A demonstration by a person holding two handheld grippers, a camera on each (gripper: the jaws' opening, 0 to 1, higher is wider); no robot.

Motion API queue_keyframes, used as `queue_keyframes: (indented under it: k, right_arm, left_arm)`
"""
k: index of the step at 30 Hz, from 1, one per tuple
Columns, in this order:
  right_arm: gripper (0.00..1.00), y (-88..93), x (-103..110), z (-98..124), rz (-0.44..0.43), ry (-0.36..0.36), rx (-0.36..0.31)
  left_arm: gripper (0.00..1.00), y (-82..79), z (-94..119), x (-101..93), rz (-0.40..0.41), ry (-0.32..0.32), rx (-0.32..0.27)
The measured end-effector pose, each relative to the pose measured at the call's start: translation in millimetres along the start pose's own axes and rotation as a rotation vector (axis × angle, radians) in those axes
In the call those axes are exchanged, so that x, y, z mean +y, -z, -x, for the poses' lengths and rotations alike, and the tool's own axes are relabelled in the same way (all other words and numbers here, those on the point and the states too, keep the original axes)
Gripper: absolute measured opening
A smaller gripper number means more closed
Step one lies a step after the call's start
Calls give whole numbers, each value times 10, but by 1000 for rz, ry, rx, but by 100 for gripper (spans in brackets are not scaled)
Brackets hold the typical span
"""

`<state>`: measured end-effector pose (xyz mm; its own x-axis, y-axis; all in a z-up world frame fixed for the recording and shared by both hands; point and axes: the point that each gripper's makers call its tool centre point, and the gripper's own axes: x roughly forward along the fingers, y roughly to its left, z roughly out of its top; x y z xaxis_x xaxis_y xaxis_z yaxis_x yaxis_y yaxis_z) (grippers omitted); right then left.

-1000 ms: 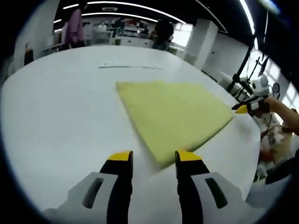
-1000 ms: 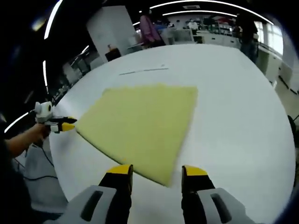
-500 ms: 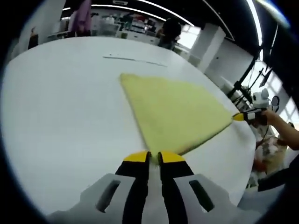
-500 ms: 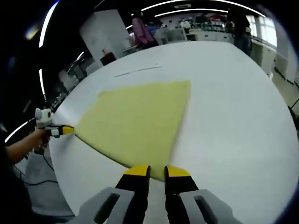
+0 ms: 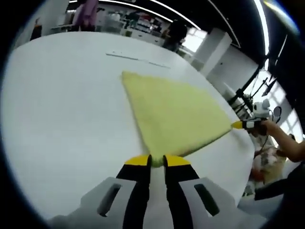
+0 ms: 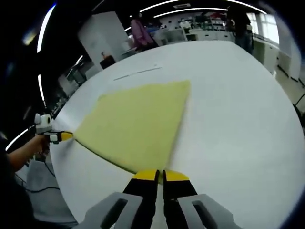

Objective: Fold the garment on the visible template until the final outline fits inside the template.

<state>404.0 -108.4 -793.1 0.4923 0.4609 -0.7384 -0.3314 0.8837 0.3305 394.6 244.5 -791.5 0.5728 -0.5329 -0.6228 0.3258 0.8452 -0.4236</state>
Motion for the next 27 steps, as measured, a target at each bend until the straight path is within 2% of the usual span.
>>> queue_keyframes:
  k: [3,6,12,27]
  right_arm:
    - [0,-4,3,-2,2,1,-1]
    - [0,-3,1,2,7,1,-2]
    - [0,17,-9,16,23,-3,5]
    - [0,123,30,79,56,-9,22]
  left_arm:
    - [2,31,-14,1,-21,-11,15]
    - [1,30,-16,-8,-3,-12,13]
    - [0,39,11,2,-53,-19,14]
    - [0,137,73,-32,-97,-36,42]
